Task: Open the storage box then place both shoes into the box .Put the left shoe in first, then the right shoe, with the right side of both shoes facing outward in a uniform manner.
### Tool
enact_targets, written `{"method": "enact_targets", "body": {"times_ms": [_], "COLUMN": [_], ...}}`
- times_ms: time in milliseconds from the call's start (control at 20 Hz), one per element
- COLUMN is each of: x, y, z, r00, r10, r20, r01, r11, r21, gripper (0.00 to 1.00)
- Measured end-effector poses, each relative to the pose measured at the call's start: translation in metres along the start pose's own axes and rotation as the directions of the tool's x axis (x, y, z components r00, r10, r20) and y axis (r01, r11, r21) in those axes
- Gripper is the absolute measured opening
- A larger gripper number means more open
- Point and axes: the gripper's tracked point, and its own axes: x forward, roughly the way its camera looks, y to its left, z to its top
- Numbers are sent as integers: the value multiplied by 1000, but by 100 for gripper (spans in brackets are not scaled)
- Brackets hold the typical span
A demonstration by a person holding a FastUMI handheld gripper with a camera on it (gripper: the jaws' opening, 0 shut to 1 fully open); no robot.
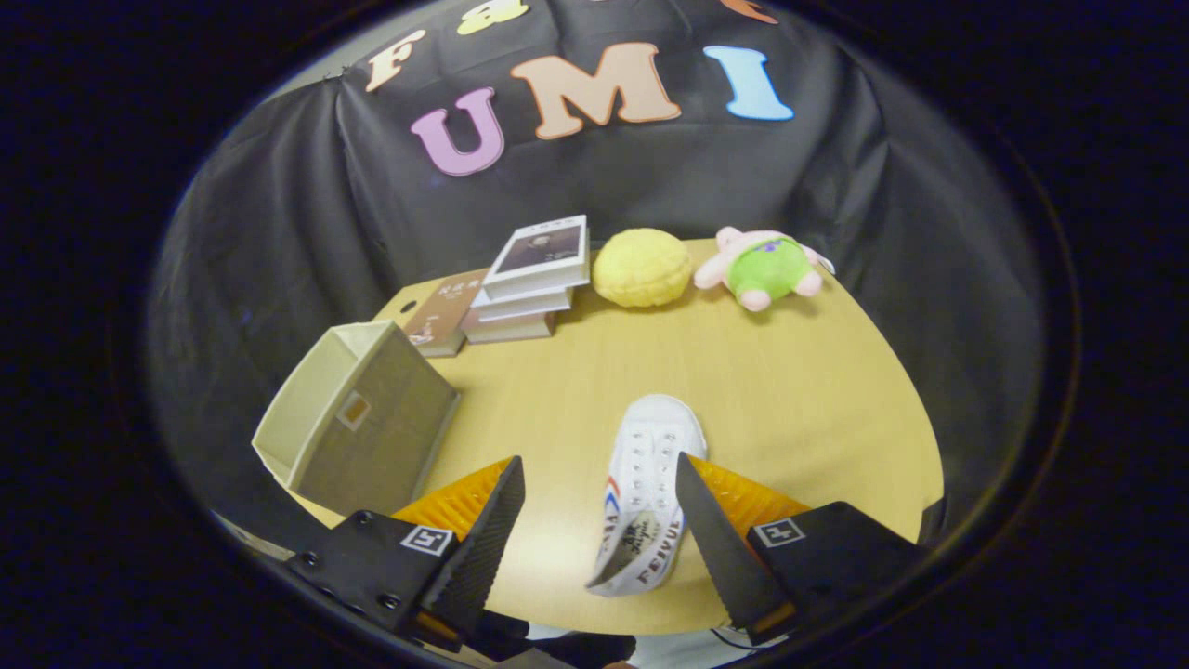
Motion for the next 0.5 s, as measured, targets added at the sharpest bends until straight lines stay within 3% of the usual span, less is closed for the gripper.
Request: {"method": "enact_targets", "body": {"times_ms": [500], "x": [31], "y": [-48], "z": [-64], "r00": [980], "r10": [-47], "r20": [-194], "r01": [38], "r11": [998], "r21": [-51], "gripper": [100]}}
